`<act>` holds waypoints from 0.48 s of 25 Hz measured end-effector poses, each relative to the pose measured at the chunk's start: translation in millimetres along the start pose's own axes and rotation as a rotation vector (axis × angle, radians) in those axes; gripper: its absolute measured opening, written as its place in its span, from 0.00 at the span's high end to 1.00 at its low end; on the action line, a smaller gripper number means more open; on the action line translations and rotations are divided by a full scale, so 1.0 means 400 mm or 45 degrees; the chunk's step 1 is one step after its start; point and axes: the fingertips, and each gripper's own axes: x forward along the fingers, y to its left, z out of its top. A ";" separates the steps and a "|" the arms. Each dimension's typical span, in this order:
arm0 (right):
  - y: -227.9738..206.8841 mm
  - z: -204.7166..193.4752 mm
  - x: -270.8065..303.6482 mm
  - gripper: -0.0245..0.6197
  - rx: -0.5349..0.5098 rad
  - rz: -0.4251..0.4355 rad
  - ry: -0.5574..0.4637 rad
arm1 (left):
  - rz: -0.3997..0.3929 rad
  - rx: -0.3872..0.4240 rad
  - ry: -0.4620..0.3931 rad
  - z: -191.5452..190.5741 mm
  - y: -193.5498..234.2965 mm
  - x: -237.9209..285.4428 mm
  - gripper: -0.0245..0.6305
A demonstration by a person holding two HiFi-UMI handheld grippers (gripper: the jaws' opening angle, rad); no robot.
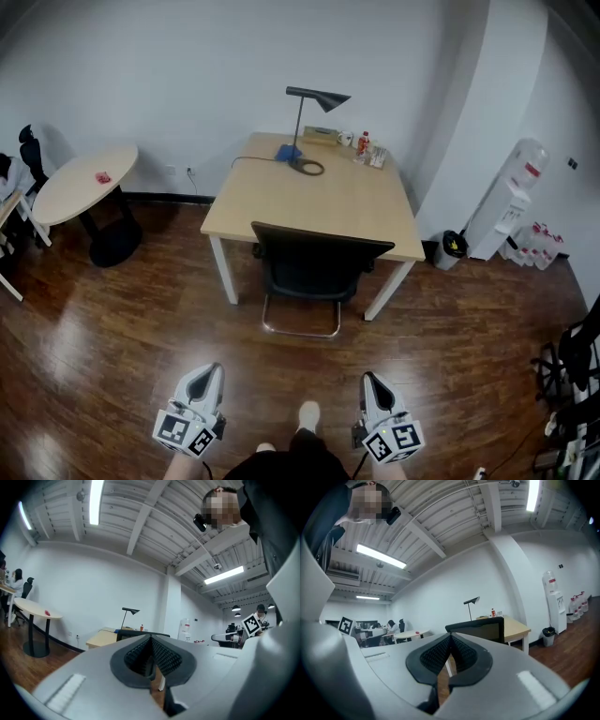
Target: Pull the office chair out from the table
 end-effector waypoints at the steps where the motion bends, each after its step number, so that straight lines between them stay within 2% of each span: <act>1: -0.017 0.005 0.017 0.94 0.012 0.006 -0.001 | 0.000 0.002 -0.001 0.001 0.000 0.027 0.96; 5: -0.108 0.035 0.079 0.94 0.051 -0.002 -0.028 | -0.011 0.009 0.009 -0.004 -0.009 0.138 0.96; 12: -0.260 0.084 0.203 0.94 0.035 -0.011 -0.064 | -0.042 0.080 -0.015 0.015 -0.028 0.344 0.96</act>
